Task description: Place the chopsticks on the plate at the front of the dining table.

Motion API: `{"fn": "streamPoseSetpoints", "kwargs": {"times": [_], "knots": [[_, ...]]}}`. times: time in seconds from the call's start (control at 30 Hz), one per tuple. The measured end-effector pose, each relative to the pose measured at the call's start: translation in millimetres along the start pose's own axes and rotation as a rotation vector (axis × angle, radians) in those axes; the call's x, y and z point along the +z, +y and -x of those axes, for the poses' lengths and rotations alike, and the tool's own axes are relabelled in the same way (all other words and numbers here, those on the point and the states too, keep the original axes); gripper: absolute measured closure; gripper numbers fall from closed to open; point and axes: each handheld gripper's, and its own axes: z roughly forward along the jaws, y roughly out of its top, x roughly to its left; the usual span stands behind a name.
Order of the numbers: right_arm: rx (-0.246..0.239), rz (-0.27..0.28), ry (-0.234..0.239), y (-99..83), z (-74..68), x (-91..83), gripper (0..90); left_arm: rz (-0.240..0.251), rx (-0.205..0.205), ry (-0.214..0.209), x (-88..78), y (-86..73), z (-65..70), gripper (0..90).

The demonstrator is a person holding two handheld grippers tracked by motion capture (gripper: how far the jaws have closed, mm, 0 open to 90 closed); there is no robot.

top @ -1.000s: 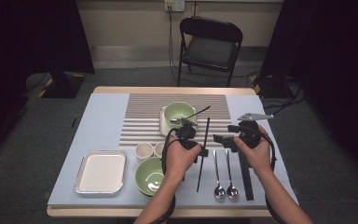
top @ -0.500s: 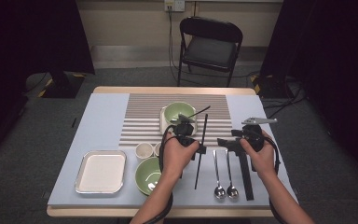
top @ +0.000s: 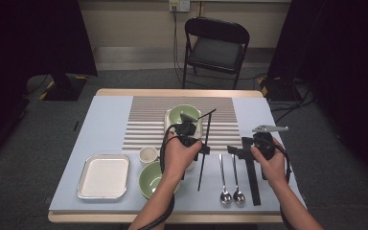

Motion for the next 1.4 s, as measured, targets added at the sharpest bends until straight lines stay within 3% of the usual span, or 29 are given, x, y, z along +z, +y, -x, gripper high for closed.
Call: {"fn": "streamPoseSetpoints", "kwargs": {"times": [0.27, 1.03, 1.4], "knots": [[0.002, -0.011, -0.004, -9.8, 3.7, -0.3, 15.5, 0.008, -0.007, -0.001, -7.2, 2.4, -3.3, 85.9], [0.012, -0.028, 0.004, -28.2, 11.6, -5.5, 15.5, 0.02, -0.006, 0.066, -36.2, 7.8, -17.9, 85.9], [0.013, -0.028, 0.008, -34.9, 13.6, -7.8, 15.4, 0.034, -0.033, 0.048, -48.5, 12.3, -21.2, 86.0]]}}
